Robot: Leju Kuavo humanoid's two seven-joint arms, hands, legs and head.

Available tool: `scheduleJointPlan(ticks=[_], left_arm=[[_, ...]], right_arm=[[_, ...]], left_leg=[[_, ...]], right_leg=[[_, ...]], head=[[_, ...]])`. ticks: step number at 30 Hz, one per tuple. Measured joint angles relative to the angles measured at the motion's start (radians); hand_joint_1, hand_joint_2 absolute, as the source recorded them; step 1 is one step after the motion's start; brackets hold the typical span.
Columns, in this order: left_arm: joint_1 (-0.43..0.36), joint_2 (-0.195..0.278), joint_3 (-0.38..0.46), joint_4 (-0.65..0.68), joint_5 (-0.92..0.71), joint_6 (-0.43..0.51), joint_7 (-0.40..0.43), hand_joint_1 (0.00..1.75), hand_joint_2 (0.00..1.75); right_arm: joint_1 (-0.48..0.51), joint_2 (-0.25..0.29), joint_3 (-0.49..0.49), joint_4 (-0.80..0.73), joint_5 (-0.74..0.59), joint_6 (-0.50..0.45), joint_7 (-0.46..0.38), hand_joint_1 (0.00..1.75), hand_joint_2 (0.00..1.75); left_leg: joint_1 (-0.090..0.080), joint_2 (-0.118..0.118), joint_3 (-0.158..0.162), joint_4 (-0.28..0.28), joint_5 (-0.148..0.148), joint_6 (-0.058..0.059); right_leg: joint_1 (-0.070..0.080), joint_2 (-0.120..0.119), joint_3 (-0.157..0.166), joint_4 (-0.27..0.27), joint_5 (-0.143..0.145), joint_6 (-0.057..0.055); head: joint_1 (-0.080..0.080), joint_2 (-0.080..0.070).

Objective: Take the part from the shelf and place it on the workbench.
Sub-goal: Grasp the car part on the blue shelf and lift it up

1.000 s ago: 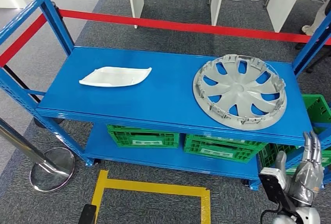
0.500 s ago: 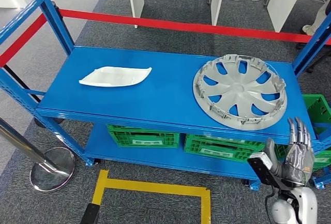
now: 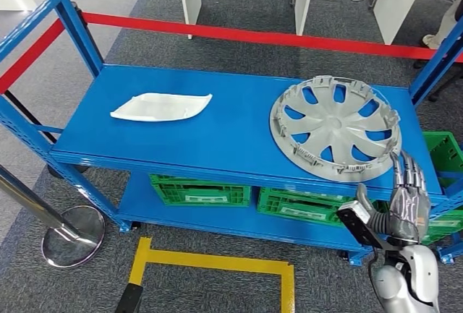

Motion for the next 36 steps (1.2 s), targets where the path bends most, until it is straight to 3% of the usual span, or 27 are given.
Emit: scheduleJointPlan(ticks=[9,20,35,36], left_arm=[[0.0,0.001,-0.012,0.001,-0.013,-0.004,0.013,0.0,0.0],[0.0,0.001,-0.014,0.004,-0.028,-0.008,0.013,0.0,0.0],[0.0,0.002,-0.024,0.004,-0.043,-0.009,0.023,0.0,0.0],[0.0,0.002,-0.026,0.005,-0.046,-0.009,0.025,0.0,0.0]], right_arm=[[-0.037,-0.008,0.03,0.039,0.02,0.055,0.039,0.0,1.75],[-0.059,-0.022,0.091,0.096,-0.146,0.253,0.068,0.0,1.75],[-0.072,-0.056,0.115,0.128,-0.164,0.27,0.064,0.0,1.75],[-0.072,-0.057,0.116,0.128,-0.165,0.267,0.063,0.0,1.31]], left_leg=[[0.0,0.0,0.0,0.0,0.0,0.0],[0.0,0.0,0.0,0.0,0.0,0.0],[0.0,0.0,0.0,0.0,0.0,0.0],[0.0,0.0,0.0,0.0,0.0,0.0]], right_leg=[[0.0,0.0,0.0,0.0,0.0,0.0],[0.0,0.0,0.0,0.0,0.0,0.0],[0.0,0.0,0.0,0.0,0.0,0.0],[0.0,0.0,0.0,0.0,0.0,0.0]], head=[[0.0,0.0],[0.0,0.0],[0.0,0.0],[0.0,0.0]])
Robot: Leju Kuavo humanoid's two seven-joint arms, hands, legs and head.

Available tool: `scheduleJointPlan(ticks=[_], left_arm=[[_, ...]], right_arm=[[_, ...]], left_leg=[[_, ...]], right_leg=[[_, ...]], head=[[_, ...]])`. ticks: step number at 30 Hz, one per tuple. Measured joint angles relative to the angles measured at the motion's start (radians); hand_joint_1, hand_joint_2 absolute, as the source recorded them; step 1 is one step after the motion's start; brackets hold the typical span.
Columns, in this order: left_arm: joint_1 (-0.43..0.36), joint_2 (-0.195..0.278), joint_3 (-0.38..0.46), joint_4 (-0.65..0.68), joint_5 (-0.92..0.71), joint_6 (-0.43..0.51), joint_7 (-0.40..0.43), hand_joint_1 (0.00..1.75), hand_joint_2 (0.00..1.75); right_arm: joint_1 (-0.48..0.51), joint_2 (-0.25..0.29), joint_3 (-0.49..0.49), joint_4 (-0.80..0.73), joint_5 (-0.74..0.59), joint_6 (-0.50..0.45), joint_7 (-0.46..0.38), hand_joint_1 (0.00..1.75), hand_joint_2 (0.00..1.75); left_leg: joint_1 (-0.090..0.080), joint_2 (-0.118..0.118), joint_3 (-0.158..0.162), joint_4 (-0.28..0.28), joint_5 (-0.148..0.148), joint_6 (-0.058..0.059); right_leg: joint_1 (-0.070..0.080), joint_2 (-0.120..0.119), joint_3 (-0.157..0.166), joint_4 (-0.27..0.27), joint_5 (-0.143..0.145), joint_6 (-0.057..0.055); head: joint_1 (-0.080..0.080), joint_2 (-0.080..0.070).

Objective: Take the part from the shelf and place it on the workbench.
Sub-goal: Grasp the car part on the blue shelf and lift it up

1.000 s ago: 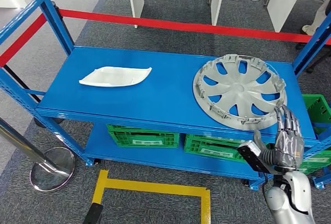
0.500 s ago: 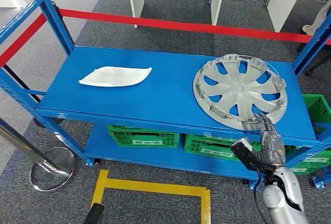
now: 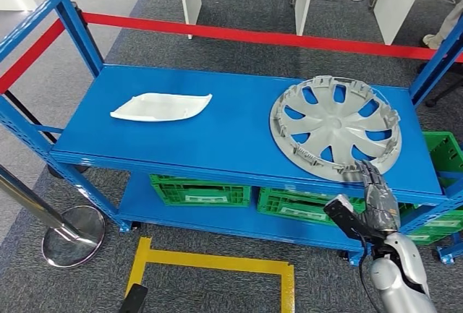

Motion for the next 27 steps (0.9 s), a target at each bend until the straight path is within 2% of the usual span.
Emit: scheduleJointPlan(ticks=[3,7,16,27], left_arm=[[0.0,0.0,-0.005,0.001,-0.007,-0.002,0.005,0.0,0.0],[0.0,-0.001,-0.009,0.002,-0.016,-0.005,0.005,0.0,0.0],[0.0,-0.002,-0.021,0.004,-0.026,-0.011,0.006,0.0,0.0],[0.0,-0.002,-0.03,0.004,-0.038,-0.017,0.006,0.0,0.0]], right_arm=[[0.001,0.0,0.001,-0.008,0.006,-0.029,-0.005,0.0,0.0],[0.003,0.0,0.001,-0.029,0.029,-0.077,-0.012,0.0,0.0],[0.002,0.0,0.007,-0.072,0.099,-0.086,-0.008,0.0,0.0],[-0.057,-0.024,0.043,-0.067,0.14,-0.009,0.037,0.0,0.0]], left_leg=[[0.0,0.0,0.0,0.0,0.0,0.0],[0.0,0.0,0.0,0.0,0.0,0.0],[0.0,0.0,0.0,0.0,0.0,0.0],[0.0,0.0,0.0,0.0,0.0,0.0]], right_leg=[[0.0,0.0,0.0,0.0,0.0,0.0],[0.0,0.0,0.0,0.0,0.0,0.0],[0.0,0.0,0.0,0.0,0.0,0.0],[0.0,0.0,0.0,0.0,0.0,0.0]], head=[[0.0,0.0],[0.0,0.0],[0.0,0.0],[0.0,0.0]])
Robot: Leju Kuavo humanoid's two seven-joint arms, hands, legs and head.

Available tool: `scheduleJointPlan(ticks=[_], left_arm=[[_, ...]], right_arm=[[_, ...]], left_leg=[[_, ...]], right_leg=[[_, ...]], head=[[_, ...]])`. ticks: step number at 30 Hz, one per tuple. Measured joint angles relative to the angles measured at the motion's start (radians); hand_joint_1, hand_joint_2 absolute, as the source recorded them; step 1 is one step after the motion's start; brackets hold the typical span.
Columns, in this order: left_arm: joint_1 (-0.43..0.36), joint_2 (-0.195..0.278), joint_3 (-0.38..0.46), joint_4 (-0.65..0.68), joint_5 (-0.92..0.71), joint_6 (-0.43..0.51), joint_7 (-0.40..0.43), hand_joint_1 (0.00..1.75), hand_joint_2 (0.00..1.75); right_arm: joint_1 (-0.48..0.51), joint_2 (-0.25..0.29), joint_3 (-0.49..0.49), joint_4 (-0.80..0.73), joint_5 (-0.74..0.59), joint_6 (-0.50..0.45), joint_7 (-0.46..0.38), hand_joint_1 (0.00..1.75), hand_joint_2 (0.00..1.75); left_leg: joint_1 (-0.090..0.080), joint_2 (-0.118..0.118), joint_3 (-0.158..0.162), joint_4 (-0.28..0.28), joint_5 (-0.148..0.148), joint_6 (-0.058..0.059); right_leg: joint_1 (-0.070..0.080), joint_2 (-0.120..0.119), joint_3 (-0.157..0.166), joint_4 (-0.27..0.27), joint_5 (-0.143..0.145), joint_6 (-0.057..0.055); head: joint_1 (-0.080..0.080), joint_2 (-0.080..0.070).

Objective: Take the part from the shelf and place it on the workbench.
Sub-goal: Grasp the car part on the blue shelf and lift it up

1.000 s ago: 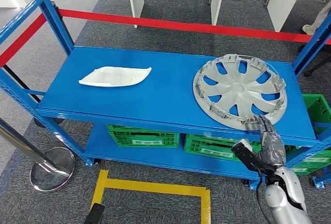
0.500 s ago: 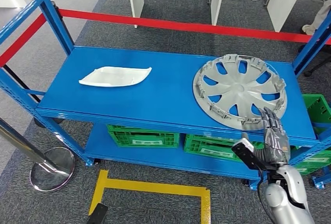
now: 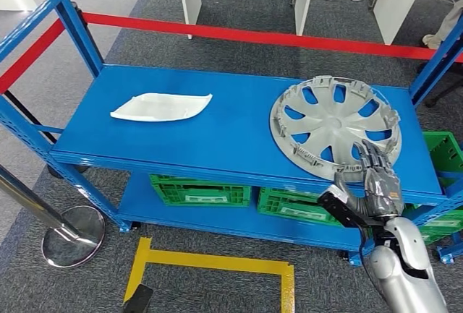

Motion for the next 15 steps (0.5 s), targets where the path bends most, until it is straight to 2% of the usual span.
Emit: scheduleJointPlan(ticks=[3,6,11,15], left_arm=[[0.0,0.0,-0.002,0.0,-0.01,-0.003,0.002,0.0,0.0],[0.0,0.001,-0.009,0.0,-0.024,-0.007,0.006,0.0,0.0],[-0.001,0.001,-0.023,0.0,-0.037,-0.012,0.015,0.0,0.0],[-0.001,0.0,-0.026,0.0,-0.038,-0.012,0.015,0.0,0.0]], right_arm=[[-0.038,-0.012,0.01,0.038,-0.003,0.038,0.011,0.0,0.0],[-0.116,-0.024,0.017,0.12,0.001,0.065,0.021,0.0,0.0],[-0.263,-0.035,0.039,0.255,0.029,0.079,0.033,0.0,0.0],[-0.327,-0.036,0.053,0.313,0.038,0.085,0.04,0.0,0.0]], left_leg=[[0.0,0.0,0.0,0.0,0.0,0.0],[0.0,0.0,0.0,0.0,0.001,0.0],[0.0,0.0,0.0,0.001,0.002,0.001],[0.0,0.0,0.0,0.001,0.002,0.002]], right_leg=[[0.0,0.0,0.0,0.0,0.0,0.0],[0.0,0.001,0.0,0.0,0.001,0.0],[0.0,0.0,0.0,0.0,0.002,0.0],[0.0,0.0,0.0,0.0,0.002,0.0]], head=[[0.0,0.0],[0.0,0.0],[0.0,0.0],[0.0,0.0]])
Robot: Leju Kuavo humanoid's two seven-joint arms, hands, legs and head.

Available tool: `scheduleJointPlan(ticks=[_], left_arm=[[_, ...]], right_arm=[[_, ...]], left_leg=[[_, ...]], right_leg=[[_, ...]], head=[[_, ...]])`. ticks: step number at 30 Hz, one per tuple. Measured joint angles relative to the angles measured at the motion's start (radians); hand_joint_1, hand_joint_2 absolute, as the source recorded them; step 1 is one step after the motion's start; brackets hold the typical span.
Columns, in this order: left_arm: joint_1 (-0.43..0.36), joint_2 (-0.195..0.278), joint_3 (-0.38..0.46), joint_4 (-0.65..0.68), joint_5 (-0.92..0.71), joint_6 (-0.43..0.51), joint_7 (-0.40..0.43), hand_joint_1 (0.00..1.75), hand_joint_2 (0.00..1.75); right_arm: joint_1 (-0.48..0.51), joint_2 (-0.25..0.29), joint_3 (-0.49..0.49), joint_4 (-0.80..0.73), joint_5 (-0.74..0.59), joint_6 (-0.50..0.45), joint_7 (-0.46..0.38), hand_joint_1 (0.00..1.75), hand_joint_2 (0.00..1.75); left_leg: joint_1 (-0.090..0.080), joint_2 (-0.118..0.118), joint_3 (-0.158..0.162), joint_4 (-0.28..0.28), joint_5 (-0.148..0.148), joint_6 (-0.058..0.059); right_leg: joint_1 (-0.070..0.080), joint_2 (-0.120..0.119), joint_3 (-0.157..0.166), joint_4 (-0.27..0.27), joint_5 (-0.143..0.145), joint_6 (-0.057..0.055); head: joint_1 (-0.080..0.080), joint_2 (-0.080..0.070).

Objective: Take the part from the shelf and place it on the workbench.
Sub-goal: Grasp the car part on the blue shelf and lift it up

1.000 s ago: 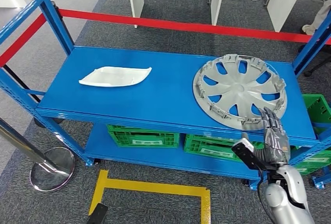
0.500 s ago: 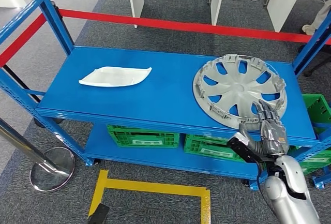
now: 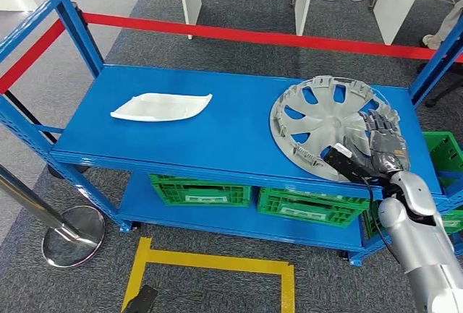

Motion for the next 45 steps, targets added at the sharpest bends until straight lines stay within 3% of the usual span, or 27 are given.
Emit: scheduleJointPlan(ticks=[18,27,40,44,45], left_arm=[[0.0,-0.004,-0.002,0.0,-0.001,0.001,0.0,0.0,0.0],[0.0,-0.008,-0.002,0.0,0.003,0.007,0.0,0.0,0.0],[0.0,-0.01,-0.002,0.0,0.003,0.008,0.0,0.0,0.0],[0.0,-0.01,-0.001,0.0,0.003,0.008,0.0,0.0,0.0],[0.0,-0.01,-0.001,0.0,0.003,0.008,0.0,0.0,0.0]], right_arm=[[-0.022,0.009,0.065,0.087,0.043,-0.042,-0.008,0.0,0.0],[0.07,0.053,0.129,-0.005,0.062,-0.046,-0.019,0.0,0.0],[0.102,0.06,0.19,-0.084,0.035,0.016,-0.024,0.0,0.0],[0.107,0.06,0.198,-0.09,0.034,0.014,-0.024,0.0,1.75],[0.109,0.06,0.199,-0.092,0.034,0.012,-0.024,0.0,1.75]], left_leg=[[0.0,0.0,-0.001,0.0,0.0,0.0],[0.0,0.0,-0.001,0.0,0.0,0.0],[0.0,0.0,-0.001,0.0,0.0,0.0],[0.0,0.0,-0.001,0.0,0.0,0.0],[0.0,0.0,-0.001,0.0,0.0,0.0]], right_leg=[[0.0,0.0,0.0,0.0,0.0,0.0],[0.0,0.0,0.0,0.0,0.0,0.0],[0.0,0.0,0.0,0.0,0.0,0.0],[0.0,0.0,0.0,0.0,0.0,0.0],[0.0,0.0,0.0,0.0,0.0,0.0]], head=[[0.0,0.0],[0.0,0.0],[0.0,0.0],[0.0,0.0],[0.0,0.0]])
